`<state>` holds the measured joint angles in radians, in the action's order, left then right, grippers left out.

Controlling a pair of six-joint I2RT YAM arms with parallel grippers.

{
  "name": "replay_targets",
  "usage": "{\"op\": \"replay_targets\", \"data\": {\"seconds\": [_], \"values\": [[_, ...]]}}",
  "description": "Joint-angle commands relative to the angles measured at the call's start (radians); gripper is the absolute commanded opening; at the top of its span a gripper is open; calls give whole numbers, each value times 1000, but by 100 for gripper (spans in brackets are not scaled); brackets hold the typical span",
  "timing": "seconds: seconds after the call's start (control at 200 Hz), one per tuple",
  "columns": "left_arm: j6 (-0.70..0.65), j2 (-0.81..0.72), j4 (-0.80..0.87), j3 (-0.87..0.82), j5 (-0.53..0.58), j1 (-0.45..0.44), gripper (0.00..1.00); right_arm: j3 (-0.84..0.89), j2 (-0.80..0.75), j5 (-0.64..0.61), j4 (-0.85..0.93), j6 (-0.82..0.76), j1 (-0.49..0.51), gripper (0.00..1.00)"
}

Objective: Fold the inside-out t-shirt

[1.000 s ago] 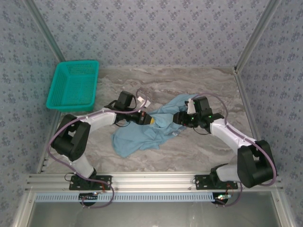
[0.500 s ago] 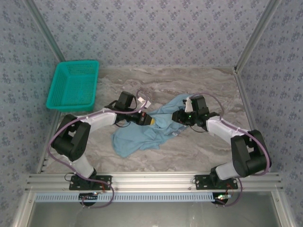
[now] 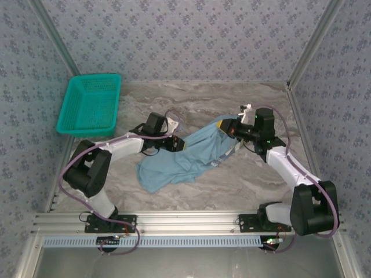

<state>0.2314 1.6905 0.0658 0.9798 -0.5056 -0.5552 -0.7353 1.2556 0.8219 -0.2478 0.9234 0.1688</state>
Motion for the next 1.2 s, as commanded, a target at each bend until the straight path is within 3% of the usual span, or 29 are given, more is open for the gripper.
{"op": "replay_targets", "data": {"seconds": [0.0, 0.155, 0.285, 0.35, 0.47, 0.525, 0.779, 0.994, 1.194], "values": [[-3, -51, -44, -1, 101, -25, 40, 48, 28, 70, -246, 200, 4, 0], [-53, -165, -80, -52, 194, -90, 50, 59, 72, 59, -378, 287, 18, 0], [-102, -231, -119, -69, 234, -160, 51, 57, 101, 52, -429, 331, 34, 0], [-116, -227, -134, -61, 224, -187, 46, 62, 109, 54, -450, 349, 36, 0], [-127, -146, -84, 25, 194, -199, 24, 61, 116, 52, -462, 356, 41, 0], [-129, -108, -73, 64, 176, -200, 21, 61, 114, 53, -462, 357, 43, 0], [-158, 3, -62, 169, 255, -206, 39, 70, 107, 54, -463, 361, 46, 0], [-165, 56, -72, 213, 370, -212, 42, 79, 104, 56, -468, 366, 44, 0], [-177, 77, -90, 241, 362, -212, 42, 85, 109, 54, -474, 365, 44, 0]]}}
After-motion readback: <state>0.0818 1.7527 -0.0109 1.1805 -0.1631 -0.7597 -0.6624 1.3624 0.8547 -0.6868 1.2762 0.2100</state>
